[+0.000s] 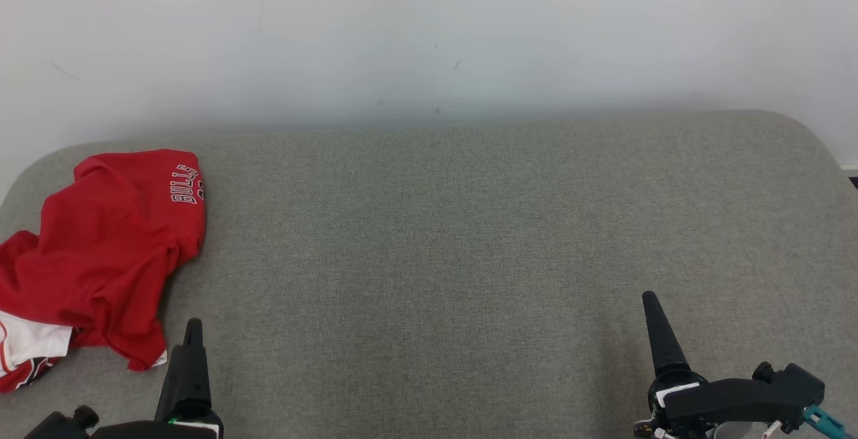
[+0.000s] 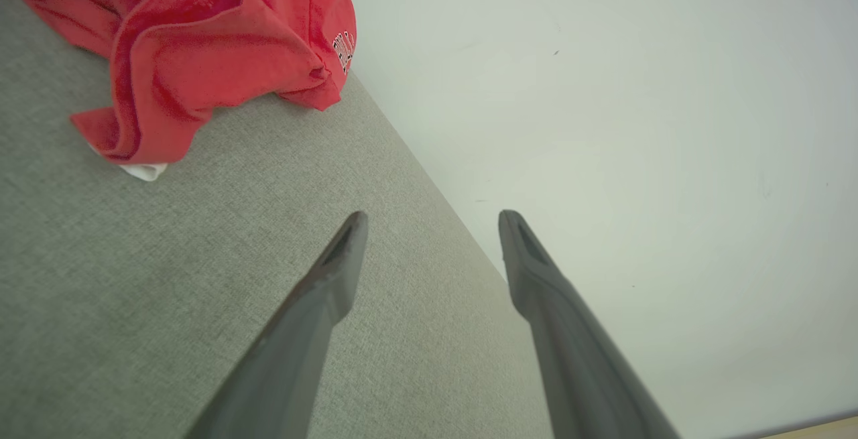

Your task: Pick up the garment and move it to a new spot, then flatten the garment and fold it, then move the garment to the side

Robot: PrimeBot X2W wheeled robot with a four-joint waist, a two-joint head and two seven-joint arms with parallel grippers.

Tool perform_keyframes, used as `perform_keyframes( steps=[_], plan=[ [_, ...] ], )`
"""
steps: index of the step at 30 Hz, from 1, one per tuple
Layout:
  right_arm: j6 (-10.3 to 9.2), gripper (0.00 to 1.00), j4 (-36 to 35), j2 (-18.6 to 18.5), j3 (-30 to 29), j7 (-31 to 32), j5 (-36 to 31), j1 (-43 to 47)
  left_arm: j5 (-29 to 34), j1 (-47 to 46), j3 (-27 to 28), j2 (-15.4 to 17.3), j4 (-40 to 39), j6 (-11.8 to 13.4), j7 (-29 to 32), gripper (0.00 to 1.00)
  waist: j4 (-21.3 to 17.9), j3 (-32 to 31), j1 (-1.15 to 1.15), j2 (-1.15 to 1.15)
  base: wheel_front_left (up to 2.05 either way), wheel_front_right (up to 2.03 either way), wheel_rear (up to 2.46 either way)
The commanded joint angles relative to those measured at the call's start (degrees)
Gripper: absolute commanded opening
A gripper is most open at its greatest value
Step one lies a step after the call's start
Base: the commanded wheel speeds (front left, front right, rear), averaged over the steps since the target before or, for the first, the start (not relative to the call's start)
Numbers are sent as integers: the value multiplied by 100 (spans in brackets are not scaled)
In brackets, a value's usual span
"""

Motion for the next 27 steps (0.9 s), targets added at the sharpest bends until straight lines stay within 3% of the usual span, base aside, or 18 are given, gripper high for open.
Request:
perform_keyframes(
  steps=[1,27],
  plan=[
    [-3,100,-106,-5,44,-73,-314,-41,351,8,-29,26,-130,30,-73,100,0,-1,0,0,0,0,0],
    [-6,100,-176,-4,316,-529,-2826,32,2801,162,-197,74,-332,-2,-534,100,11,18,0,0,0,0,0]
  ],
)
